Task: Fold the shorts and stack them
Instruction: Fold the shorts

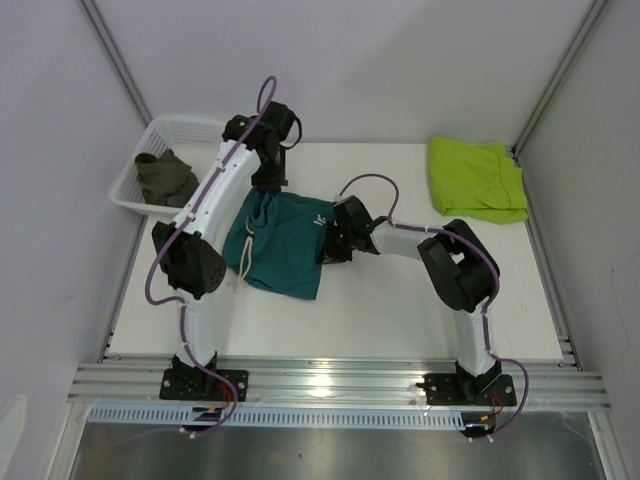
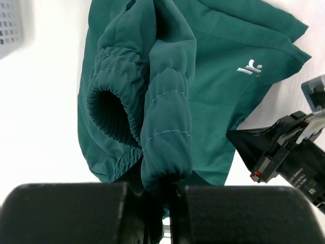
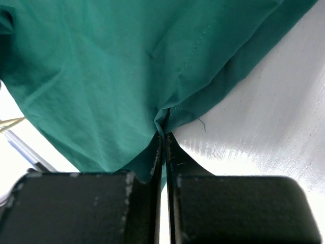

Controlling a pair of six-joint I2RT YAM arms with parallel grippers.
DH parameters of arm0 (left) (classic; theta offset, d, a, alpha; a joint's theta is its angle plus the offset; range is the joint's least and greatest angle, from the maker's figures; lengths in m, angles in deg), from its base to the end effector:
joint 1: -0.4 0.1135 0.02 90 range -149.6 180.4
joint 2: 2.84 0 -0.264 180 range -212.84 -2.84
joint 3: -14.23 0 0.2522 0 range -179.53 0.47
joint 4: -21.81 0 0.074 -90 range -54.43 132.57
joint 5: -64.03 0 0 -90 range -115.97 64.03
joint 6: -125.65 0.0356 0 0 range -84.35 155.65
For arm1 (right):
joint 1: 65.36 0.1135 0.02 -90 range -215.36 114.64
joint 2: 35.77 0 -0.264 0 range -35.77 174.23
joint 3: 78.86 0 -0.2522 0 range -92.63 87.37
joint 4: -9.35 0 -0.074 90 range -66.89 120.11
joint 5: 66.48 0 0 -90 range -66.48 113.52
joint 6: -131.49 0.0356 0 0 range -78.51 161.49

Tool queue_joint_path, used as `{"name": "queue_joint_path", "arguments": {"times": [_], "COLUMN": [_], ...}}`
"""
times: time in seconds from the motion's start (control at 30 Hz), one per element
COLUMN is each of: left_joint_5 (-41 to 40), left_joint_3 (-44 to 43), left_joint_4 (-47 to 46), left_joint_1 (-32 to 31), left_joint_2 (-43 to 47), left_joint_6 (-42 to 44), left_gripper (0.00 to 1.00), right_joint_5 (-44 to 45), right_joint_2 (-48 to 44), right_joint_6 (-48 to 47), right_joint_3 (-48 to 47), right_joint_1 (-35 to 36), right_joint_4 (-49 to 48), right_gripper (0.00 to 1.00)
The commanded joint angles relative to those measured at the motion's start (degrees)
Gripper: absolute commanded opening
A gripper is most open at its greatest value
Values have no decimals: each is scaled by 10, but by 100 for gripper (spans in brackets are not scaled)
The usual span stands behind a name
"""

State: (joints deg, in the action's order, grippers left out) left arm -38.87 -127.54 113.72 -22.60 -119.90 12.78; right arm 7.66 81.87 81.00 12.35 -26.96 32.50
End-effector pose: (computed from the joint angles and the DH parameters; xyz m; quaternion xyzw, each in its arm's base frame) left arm 0.3817 -0.1534 0.3538 -0.0211 0.9741 0.0249 0.2238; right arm 0.3310 0.2747 0.1404 -0.0358 0.9369 0.3042 0.1687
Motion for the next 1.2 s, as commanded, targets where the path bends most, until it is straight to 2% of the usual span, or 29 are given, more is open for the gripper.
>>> {"name": "queue_joint_path", "arguments": {"times": [0.0,0.3,0.63,0.67,0.7,0.73,0.77,0.83,0.87,0.9,1.07,1.17], "left_joint_5": [-76,-106,-128,-125,-117,-114,-100,-78,-56,-13,42,117], "left_joint_3": [-7,65,108,108,104,106,109,116,126,132,121,157], "left_joint_4": [38,-19,-44,-43,-44,-41,-46,-69,-83,-95,-102,-134], "left_joint_1": [-42,-109,-136,-136,-136,-136,-136,-136,-135,-131,-116,-90], "left_joint_2": [7,34,15,12,10,10,13,24,39,44,55,81], "left_joint_6": [15,19,9,10,10,10,6,6,16,17,-1,-27], "left_gripper": [0,0,2,9,41,54,74,94,99,99,99,99], "right_joint_5": [-4,-16,-19,-20,-21,-21,-22,-21,-21,-21,-21,-19], "right_joint_2": [-7,3,-2,-1,-2,-3,-2,-3,-3,-3,-7,-13], "right_joint_6": [28,58,62,61,61,61,60,59,60,61,63,61], "right_joint_3": [23,42,55,55,57,58,58,59,59,61,65,71], "right_joint_1": [-4,-17,-27,-28,-30,-30,-32,-34,-35,-38,-45,-51], "right_joint_4": [-14,-33,-42,-42,-44,-43,-42,-42,-42,-42,-44,-41], "right_gripper": [0,0,0,0,0,0,0,0,0,0,0,0]}}
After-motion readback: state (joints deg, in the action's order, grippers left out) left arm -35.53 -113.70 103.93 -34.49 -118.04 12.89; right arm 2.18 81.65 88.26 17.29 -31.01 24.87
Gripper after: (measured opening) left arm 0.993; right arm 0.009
